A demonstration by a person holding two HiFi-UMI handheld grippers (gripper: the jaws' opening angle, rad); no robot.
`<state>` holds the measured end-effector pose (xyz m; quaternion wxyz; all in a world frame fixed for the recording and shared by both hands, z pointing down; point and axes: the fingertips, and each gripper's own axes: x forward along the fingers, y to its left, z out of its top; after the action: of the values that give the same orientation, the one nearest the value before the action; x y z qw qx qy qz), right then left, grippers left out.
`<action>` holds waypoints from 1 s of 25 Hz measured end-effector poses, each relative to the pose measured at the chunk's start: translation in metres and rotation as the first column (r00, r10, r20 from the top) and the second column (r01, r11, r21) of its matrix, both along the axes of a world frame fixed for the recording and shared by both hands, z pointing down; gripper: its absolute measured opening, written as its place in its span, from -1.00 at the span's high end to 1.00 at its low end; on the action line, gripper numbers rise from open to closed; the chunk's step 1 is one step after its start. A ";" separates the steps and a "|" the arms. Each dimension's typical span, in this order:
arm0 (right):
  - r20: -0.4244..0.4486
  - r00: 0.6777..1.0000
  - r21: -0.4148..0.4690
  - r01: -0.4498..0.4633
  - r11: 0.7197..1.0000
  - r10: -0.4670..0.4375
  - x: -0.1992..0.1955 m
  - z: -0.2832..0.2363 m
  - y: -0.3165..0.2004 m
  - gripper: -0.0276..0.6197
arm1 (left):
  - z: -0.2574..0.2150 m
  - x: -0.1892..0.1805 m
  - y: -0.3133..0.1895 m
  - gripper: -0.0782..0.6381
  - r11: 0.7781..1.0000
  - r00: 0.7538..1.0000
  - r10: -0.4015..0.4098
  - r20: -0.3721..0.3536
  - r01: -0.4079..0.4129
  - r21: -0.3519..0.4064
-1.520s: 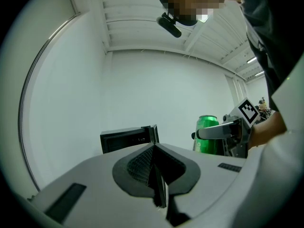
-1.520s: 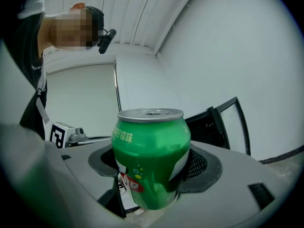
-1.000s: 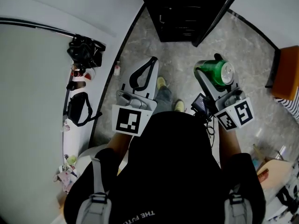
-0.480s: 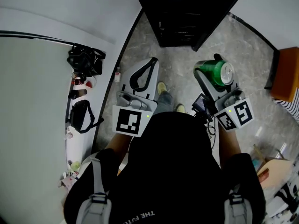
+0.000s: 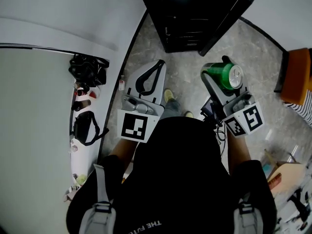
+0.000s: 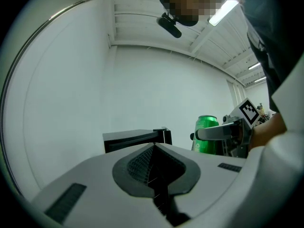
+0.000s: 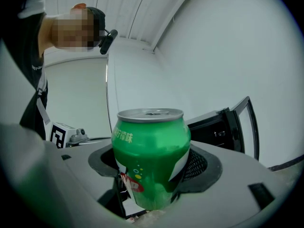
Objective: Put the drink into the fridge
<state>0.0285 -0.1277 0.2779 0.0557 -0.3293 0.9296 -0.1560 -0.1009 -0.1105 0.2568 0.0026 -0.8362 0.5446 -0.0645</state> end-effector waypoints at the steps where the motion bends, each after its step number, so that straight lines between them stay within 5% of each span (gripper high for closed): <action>1: -0.001 1.000 0.002 -0.001 1.000 0.001 -0.003 0.000 -0.001 -0.13 | 0.000 -0.004 -0.001 0.75 1.000 1.000 0.003 0.000 -0.003 0.003; 25: -0.002 1.000 0.023 -0.025 0.999 0.025 -0.068 -0.008 -0.003 -0.13 | 0.000 -0.069 -0.002 0.75 0.999 0.999 0.021 -0.051 -0.019 0.035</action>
<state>-0.0390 -0.1304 0.2700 0.0605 -0.3403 0.9272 -0.1444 -0.1702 -0.1124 0.2569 0.0040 -0.8427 0.5373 -0.0336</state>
